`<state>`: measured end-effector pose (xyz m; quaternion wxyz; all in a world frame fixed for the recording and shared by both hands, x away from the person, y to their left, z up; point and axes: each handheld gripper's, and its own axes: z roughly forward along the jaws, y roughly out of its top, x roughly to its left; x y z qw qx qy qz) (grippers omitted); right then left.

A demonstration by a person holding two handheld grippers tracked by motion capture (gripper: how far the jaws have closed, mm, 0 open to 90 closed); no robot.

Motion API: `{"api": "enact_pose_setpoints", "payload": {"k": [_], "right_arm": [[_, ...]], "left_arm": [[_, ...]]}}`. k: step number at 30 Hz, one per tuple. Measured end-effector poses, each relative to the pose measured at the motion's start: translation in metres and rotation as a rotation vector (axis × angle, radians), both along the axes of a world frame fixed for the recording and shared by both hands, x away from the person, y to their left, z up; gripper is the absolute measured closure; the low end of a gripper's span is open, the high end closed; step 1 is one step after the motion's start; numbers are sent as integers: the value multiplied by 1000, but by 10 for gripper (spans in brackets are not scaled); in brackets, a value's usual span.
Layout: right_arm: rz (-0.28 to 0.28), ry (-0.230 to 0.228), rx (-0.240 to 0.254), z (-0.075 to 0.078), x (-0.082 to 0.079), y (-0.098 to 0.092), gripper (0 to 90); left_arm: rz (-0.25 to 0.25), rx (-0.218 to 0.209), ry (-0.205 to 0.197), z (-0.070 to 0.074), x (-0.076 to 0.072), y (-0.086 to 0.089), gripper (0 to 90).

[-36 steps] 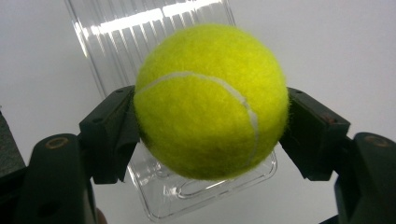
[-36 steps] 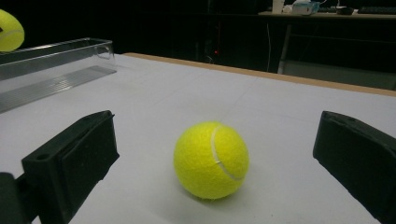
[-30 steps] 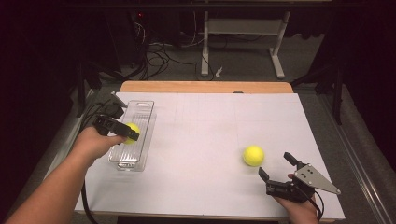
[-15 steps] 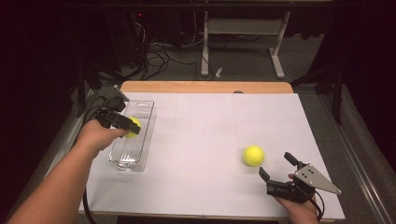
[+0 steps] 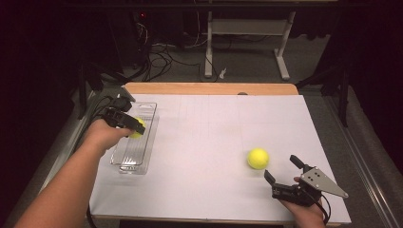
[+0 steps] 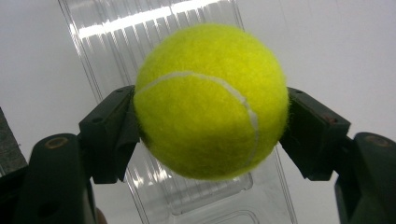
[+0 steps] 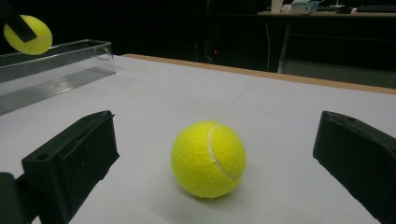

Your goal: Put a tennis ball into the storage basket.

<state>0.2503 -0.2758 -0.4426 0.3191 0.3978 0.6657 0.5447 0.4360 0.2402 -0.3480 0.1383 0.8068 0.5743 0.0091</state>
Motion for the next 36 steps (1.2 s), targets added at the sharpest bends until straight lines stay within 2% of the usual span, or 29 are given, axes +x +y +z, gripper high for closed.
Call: {"api": "enact_pose_setpoints", "payload": {"k": [9,18,25,36], "right_arm": [[1,0,-1,0,0,-1,3],[1,0,1,0,0,-1,4],[1,0,-2,0,0,-1,3],[0,0,-2,0,0,-1,4]], "left_arm": [[9,9,10,-10,7,0,267],[2,35,43,-20,11,-5,265],[14,48,52,-22,15,-6,264],[34,46,45,-23,16,-3,263]]}}
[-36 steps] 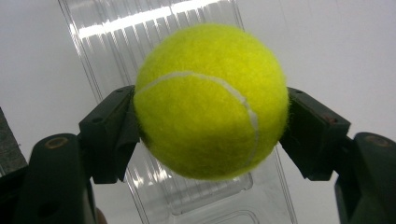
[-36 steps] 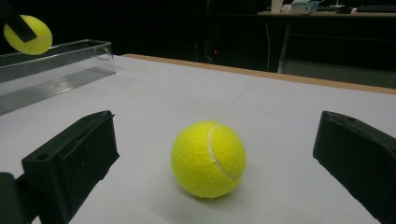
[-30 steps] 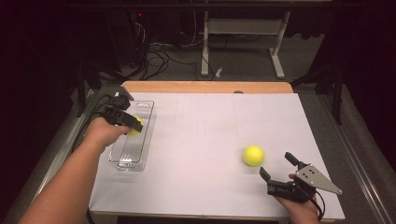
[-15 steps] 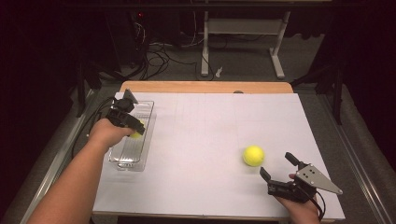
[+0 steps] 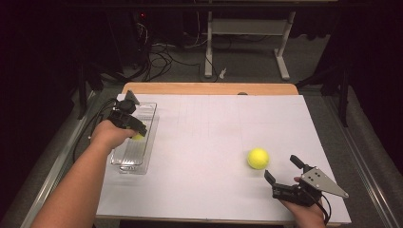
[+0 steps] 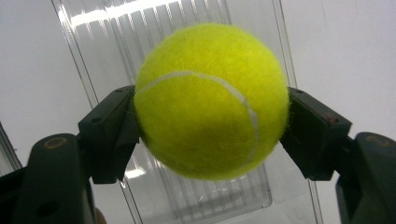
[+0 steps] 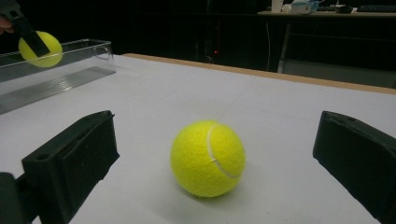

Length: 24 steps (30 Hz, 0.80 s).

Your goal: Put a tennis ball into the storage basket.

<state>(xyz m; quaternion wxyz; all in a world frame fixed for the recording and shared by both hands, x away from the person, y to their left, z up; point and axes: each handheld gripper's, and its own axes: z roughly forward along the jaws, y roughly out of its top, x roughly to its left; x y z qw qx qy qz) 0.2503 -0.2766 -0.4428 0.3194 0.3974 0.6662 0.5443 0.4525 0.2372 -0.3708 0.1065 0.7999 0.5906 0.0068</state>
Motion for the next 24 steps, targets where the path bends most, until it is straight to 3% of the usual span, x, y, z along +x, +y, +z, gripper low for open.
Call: {"api": "enact_pose_setpoints", "payload": {"k": [7,11,14,24], "right_arm": [[1,0,-1,0,0,0,4],[2,2,0,0,0,0,4],[4,2,-1,0,0,1,4],[7,4,-5,0,1,2,4]], "left_arm": [[-4,-7,-5,1,1,1,261],[-29,-73,-47,10,-2,2,138],[-45,-76,-30,12,-4,0,23],[-73,-73,-11,16,-12,-6,6]]}}
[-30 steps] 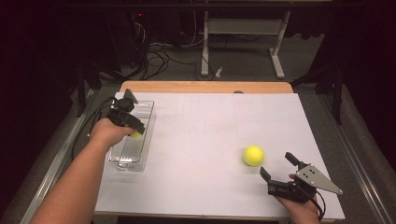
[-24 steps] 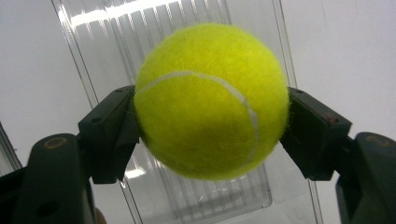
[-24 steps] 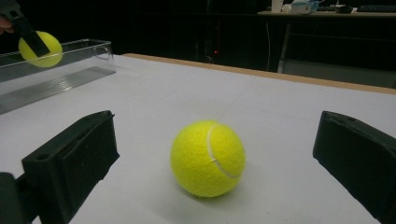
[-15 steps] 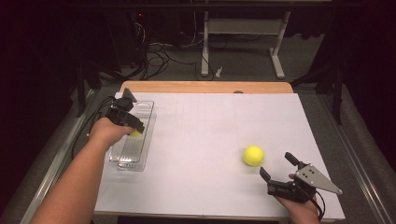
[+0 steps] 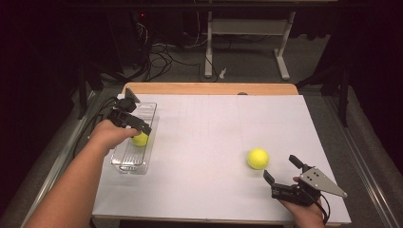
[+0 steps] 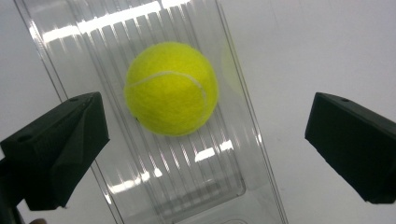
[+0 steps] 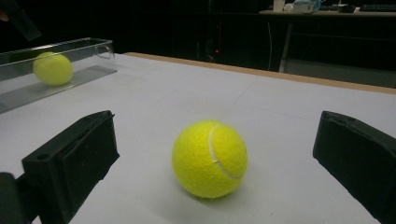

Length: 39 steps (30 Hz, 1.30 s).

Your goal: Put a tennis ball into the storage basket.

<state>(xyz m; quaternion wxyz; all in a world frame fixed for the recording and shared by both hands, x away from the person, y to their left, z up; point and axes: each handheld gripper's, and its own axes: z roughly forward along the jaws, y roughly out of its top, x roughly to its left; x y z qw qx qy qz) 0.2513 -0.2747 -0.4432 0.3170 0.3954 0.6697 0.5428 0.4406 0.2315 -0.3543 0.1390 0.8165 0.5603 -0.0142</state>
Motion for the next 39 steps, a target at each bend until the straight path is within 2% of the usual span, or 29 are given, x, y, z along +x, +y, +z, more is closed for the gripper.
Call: {"api": "enact_pose_setpoints", "payload": {"k": [8,14,18,27,39], "right_arm": [[0,0,-3,0,0,1,4],[-1,0,-4,0,0,2,4],[2,0,-9,-1,1,3,4],[3,-1,-10,0,0,4,4],[7,2,-17,-1,1,6,4]], "left_arm": [[-6,11,-4,4,-7,-4,6],[-41,8,-4,6,-16,-10,6],[-74,21,-2,7,-22,-15,6],[-96,15,-1,8,-35,-19,9],[-173,15,5,1,-51,-37,15]]}}
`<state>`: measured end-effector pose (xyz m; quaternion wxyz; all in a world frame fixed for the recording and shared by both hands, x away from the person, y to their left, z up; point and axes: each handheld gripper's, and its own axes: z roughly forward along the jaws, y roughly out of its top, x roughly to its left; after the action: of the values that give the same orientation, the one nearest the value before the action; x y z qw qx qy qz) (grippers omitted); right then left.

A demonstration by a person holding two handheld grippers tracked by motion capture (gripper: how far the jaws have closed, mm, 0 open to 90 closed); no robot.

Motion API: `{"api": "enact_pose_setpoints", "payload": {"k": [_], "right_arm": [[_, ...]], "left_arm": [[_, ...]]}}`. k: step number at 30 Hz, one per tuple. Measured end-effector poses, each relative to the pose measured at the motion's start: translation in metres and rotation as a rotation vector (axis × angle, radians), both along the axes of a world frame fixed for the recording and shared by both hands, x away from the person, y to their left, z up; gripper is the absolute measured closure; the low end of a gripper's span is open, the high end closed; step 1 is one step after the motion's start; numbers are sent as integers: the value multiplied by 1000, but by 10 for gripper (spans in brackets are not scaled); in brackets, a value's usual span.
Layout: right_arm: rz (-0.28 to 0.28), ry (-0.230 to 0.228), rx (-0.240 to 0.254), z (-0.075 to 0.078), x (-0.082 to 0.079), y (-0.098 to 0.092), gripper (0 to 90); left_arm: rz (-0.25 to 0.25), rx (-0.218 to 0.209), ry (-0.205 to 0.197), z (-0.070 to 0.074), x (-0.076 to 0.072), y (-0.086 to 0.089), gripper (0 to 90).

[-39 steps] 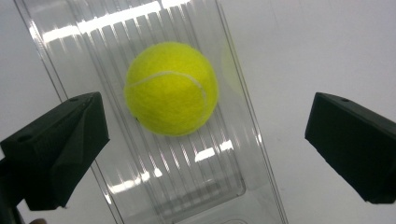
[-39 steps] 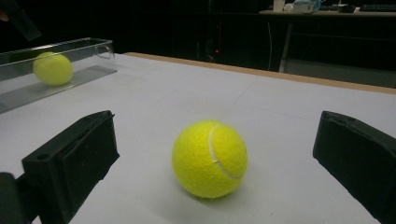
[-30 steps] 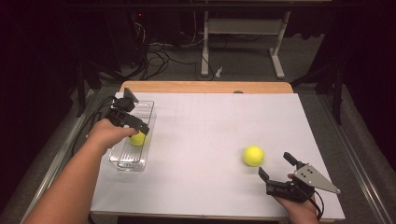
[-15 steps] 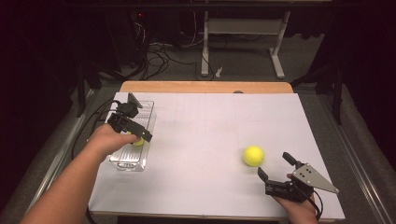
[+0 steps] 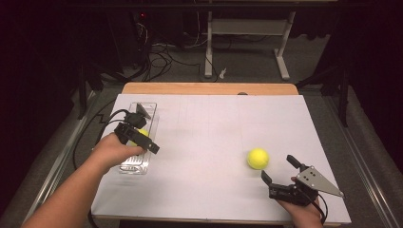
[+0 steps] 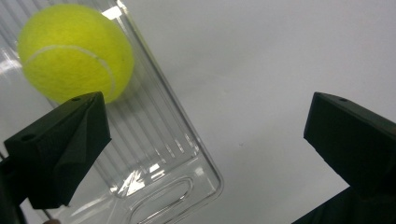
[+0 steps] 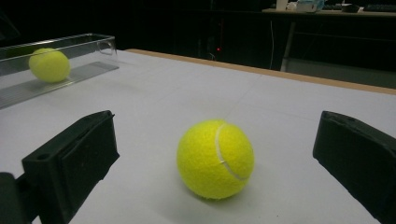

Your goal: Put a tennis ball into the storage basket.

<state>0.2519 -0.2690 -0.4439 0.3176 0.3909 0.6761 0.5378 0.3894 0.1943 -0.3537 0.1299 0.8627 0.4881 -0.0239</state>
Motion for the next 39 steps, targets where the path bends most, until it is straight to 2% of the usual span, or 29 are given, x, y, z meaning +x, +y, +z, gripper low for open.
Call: {"api": "enact_pose_setpoints", "payload": {"k": [15,30,33,39], "right_arm": [[4,-2,-3,0,-1,1,4],[8,5,-3,-1,2,3,4],[11,5,-4,-1,3,4,4],[7,10,4,-1,5,4,4]], "left_arm": [[-67,-27,-1,0,-17,-29,16],[-147,-33,4,-4,-32,-58,17],[-167,-18,4,-5,-36,-66,17],[-185,-32,16,-5,-38,-73,18]]}}
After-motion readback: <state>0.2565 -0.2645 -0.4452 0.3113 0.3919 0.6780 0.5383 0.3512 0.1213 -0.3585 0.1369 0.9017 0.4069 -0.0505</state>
